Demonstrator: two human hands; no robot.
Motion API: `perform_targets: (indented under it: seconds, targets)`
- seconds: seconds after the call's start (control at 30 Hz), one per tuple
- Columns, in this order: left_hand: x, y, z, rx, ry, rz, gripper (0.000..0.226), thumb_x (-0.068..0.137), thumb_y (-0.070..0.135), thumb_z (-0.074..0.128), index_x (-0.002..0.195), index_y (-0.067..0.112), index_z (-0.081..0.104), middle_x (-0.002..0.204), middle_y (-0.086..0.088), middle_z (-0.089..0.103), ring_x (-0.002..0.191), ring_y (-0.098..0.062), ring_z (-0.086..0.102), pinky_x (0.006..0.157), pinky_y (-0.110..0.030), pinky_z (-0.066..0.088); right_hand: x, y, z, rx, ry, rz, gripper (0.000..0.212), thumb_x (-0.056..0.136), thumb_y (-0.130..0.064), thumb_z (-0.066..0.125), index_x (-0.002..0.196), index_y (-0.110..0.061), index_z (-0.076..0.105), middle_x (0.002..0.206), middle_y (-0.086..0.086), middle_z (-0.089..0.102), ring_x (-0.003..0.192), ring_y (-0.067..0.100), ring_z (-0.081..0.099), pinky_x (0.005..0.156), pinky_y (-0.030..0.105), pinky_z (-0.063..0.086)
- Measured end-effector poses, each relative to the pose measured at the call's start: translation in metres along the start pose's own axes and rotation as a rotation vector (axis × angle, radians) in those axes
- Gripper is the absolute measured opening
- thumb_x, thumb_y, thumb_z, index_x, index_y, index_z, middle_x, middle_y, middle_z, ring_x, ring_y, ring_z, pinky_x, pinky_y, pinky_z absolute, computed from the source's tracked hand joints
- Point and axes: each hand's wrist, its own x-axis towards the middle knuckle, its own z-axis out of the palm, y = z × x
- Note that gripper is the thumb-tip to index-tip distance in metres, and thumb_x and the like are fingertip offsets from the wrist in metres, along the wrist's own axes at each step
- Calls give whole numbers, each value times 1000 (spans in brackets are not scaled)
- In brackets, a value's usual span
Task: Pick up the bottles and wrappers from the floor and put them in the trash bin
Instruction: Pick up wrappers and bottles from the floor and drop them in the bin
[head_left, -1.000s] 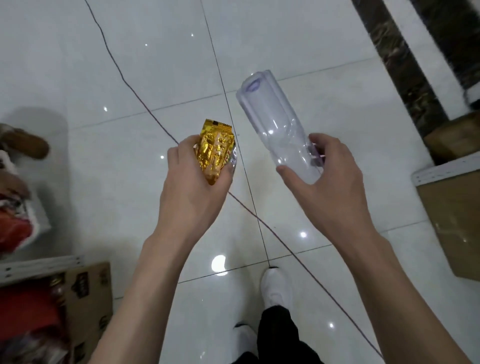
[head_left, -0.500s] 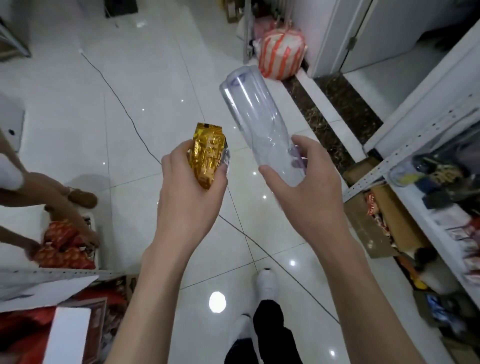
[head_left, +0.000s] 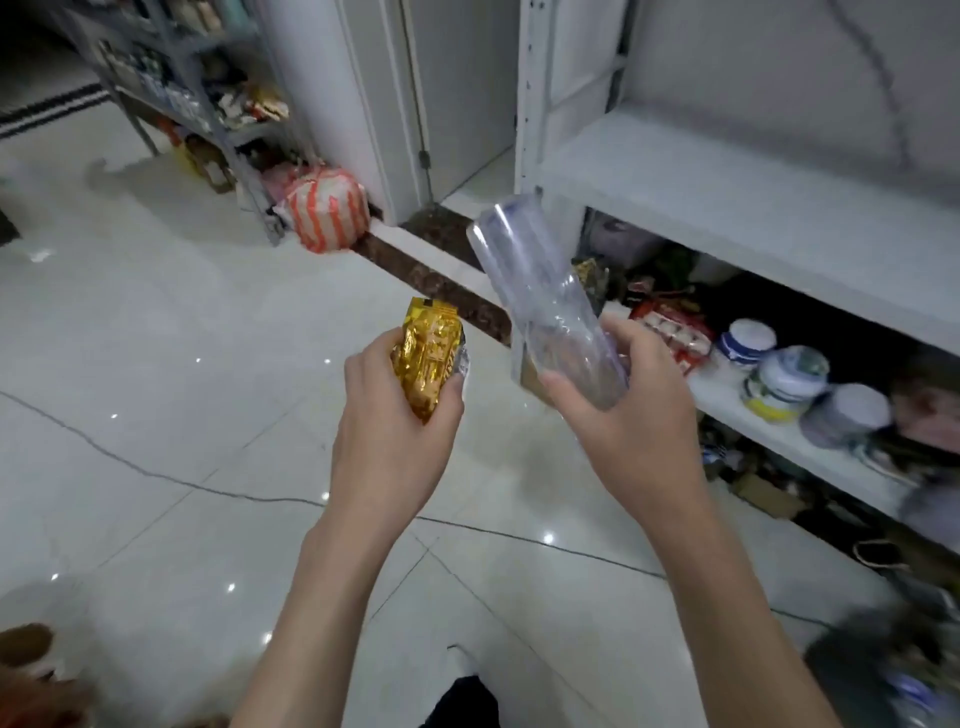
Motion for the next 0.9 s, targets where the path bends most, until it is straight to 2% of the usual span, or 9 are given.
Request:
perform_targets:
  seconds: [0.13, 0.23, 0.33, 0.43, 0.5, 0.57, 0.67, 0.73, 0.9]
  targets:
    - [-63, 79, 82, -46, -183, 144, 51, 88, 50, 64, 132, 31, 47, 120, 10, 48, 99, 1, 56, 77, -27, 49, -57, 64, -124, -59, 216, 100, 60, 80, -43, 78, 133, -25, 55, 119, -13, 60, 112, 9, 56, 98, 39, 49]
    - [-132, 140, 141, -95, -307, 218, 50, 89, 48, 65, 132, 35, 43, 117, 15, 43, 96, 9, 52, 77, -18, 42, -113, 113, -213, -115, 327, 193, 62, 80, -46, 77, 134, -27, 54, 122, -12, 60, 114, 10, 57, 98, 42, 50]
    - [-199, 189, 192, -148, -433, 303, 52, 88, 50, 66, 133, 32, 47, 121, 10, 48, 97, 7, 52, 85, -26, 47, -170, 151, -289, -159, 412, 286, 61, 80, -50, 75, 133, -29, 52, 120, -11, 60, 113, 12, 57, 95, 42, 51]
    - [-256, 232, 235, -168, -531, 362, 55, 89, 45, 66, 138, 30, 45, 124, 8, 46, 96, 17, 46, 82, -24, 39, -220, 178, -354, -196, 495, 353, 61, 81, -50, 73, 133, -31, 50, 121, -12, 58, 113, 10, 55, 97, 42, 50]
    - [-288, 258, 258, -174, -582, 406, 58, 89, 46, 66, 139, 30, 43, 124, 7, 45, 96, 8, 47, 83, -26, 38, -244, 193, -390, -212, 550, 395, 61, 81, -50, 74, 134, -32, 50, 122, -14, 57, 114, 9, 54, 97, 41, 50]
    - [-310, 279, 284, -162, -626, 457, 61, 89, 47, 65, 141, 28, 41, 127, 5, 46, 106, -5, 49, 86, -30, 40, -262, 209, -421, -220, 597, 435, 61, 82, -49, 75, 135, -31, 49, 124, -14, 57, 115, 9, 54, 98, 41, 50]
    - [-335, 307, 324, -160, -681, 474, 63, 90, 47, 65, 143, 25, 40, 130, 4, 45, 117, -14, 51, 95, -35, 44, -281, 236, -459, -233, 635, 490, 62, 82, -48, 75, 135, -32, 48, 124, -14, 55, 115, 9, 53, 99, 41, 49]
    - [-349, 322, 352, -166, -692, 472, 63, 90, 47, 65, 143, 23, 41, 131, 2, 46, 118, -15, 52, 97, -37, 45, -287, 258, -482, -265, 646, 513, 62, 83, -48, 75, 136, -31, 48, 123, -14, 54, 113, 8, 53, 98, 40, 50]
    - [-378, 346, 433, -171, -699, 447, 60, 90, 45, 66, 141, 24, 42, 128, 5, 44, 105, -5, 46, 88, -28, 38, -279, 327, -529, -290, 609, 565, 62, 84, -49, 75, 136, -31, 47, 123, -15, 53, 113, 5, 51, 98, 37, 49]
